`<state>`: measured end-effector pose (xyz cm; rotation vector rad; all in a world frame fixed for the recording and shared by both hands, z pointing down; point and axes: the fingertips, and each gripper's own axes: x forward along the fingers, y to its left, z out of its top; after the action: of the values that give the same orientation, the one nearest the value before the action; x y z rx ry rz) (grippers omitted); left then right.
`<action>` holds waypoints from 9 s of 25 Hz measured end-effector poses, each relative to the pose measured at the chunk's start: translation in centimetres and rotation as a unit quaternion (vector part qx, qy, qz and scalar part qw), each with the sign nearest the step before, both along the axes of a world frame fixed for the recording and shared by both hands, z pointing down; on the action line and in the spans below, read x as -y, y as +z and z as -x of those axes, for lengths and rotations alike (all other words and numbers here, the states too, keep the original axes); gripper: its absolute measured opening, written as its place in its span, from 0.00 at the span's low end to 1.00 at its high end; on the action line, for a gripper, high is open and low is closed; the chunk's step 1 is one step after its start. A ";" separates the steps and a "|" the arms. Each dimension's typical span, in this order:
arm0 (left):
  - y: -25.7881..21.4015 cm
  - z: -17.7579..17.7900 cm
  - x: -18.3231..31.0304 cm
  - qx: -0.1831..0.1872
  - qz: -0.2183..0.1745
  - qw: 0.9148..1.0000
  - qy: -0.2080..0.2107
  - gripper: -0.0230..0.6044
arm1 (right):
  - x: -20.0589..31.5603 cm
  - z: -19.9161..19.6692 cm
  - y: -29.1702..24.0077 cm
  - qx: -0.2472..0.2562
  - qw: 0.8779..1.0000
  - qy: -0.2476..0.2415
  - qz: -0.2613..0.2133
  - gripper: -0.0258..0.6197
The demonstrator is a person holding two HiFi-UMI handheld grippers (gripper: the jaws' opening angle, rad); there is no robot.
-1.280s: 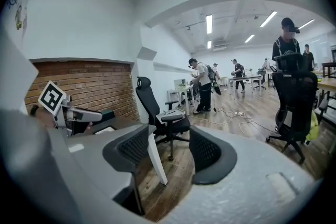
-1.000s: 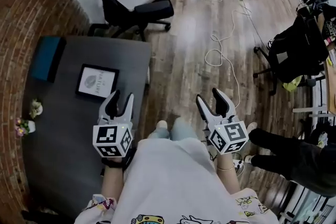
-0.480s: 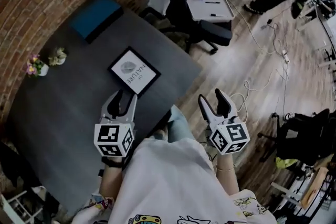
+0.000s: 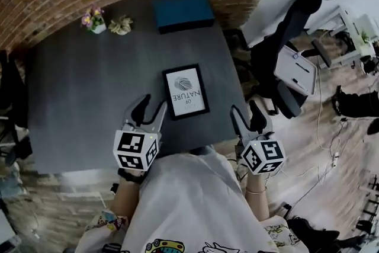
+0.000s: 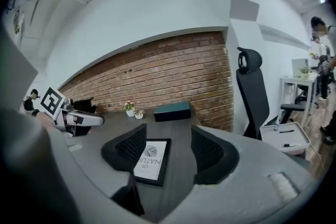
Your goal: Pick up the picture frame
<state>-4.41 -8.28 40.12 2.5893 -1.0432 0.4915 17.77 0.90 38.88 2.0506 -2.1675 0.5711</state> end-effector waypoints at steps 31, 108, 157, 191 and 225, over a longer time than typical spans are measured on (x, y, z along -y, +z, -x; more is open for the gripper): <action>1.6 1.9 3.2 -0.006 0.035 0.989 -0.143 0.32 | 11.9 3.3 2.5 0.035 0.981 -0.188 0.039 0.45; 18.1 -2.8 4.2 -0.005 0.257 0.958 -0.130 0.19 | 12.0 7.1 16.2 0.187 0.925 -0.230 0.237 0.40; 18.2 -2.2 4.8 -0.098 0.349 0.925 -0.116 0.18 | 13.8 13.3 15.5 0.498 0.750 -0.313 0.304 0.25; 15.5 -1.4 5.1 -0.121 0.308 0.934 -0.134 0.29 | 13.7 12.5 14.1 0.473 0.779 -0.298 0.284 0.06; -5.0 -2.1 1.8 -0.104 0.001 0.992 -0.078 0.21 | 10.6 9.6 -5.0 0.153 0.924 -0.349 0.006 0.06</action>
<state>-2.31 -10.10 35.15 2.4677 -1.1567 0.1810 8.15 -9.70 33.91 1.0796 -2.8151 0.8225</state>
